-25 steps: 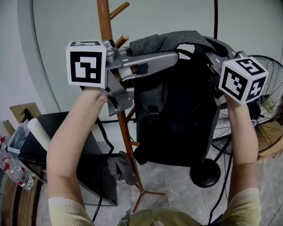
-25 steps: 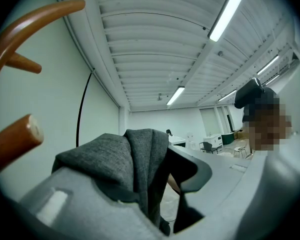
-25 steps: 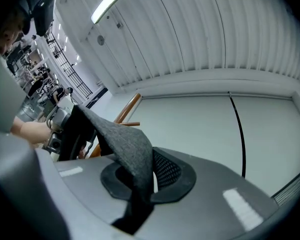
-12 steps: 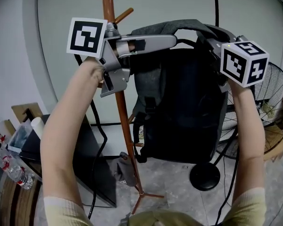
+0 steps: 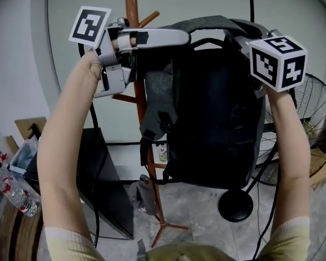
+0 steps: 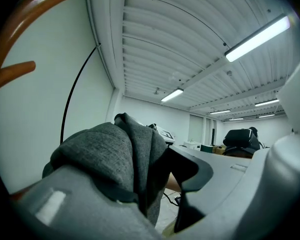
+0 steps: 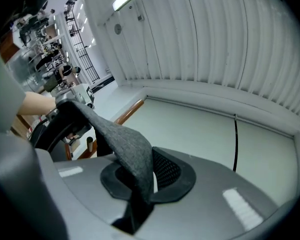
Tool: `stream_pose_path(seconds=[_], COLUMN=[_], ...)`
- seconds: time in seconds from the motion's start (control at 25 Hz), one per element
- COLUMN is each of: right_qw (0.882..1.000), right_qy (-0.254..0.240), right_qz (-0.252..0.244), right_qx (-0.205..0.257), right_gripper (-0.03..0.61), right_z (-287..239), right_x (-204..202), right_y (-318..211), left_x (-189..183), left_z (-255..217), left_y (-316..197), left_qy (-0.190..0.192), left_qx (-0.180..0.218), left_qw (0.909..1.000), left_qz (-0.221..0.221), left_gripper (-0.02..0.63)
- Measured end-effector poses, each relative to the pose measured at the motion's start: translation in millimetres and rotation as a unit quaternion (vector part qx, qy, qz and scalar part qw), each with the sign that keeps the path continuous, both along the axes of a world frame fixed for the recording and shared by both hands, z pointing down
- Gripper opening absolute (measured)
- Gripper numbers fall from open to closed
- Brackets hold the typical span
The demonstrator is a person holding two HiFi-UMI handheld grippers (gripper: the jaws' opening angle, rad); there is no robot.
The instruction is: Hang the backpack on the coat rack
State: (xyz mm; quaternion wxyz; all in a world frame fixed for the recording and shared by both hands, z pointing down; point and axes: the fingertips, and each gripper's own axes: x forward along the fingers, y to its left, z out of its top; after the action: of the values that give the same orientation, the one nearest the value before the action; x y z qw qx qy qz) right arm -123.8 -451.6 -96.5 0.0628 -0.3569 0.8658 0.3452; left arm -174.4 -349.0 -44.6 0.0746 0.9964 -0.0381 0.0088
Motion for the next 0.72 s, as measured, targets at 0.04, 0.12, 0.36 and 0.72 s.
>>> stream_pose_path(seconds=[0.04, 0.12, 0.36, 0.72], right_qw=[1.000, 1.000, 0.998, 0.996], right_qy=[0.006, 0.015, 0.034, 0.062], right_qz=[0.004, 0.010, 0.019, 0.022], right_qx=[0.006, 0.018, 0.044, 0.065], right_gripper=[0.031, 0.031, 0.031, 0.031], right_z=[0, -1, -2, -5], right_x=[0, 0, -1, -9], right_y=[-1, -3, -7, -14], left_x=[-1, -2, -6, -10], left_z=[1, 2, 4, 3], left_y=[-2, -6, -12, -18], left_qy=[-0.001, -0.004, -0.012, -0.003], left_qx=[-0.004, -0.004, 0.006, 0.002], left_qw=[1.0000, 0.9999, 0.9993, 0.9983], left_qz=[-0.002, -0.012, -0.036, -0.059], left_gripper=[0.202, 0.207, 0.216, 0.223])
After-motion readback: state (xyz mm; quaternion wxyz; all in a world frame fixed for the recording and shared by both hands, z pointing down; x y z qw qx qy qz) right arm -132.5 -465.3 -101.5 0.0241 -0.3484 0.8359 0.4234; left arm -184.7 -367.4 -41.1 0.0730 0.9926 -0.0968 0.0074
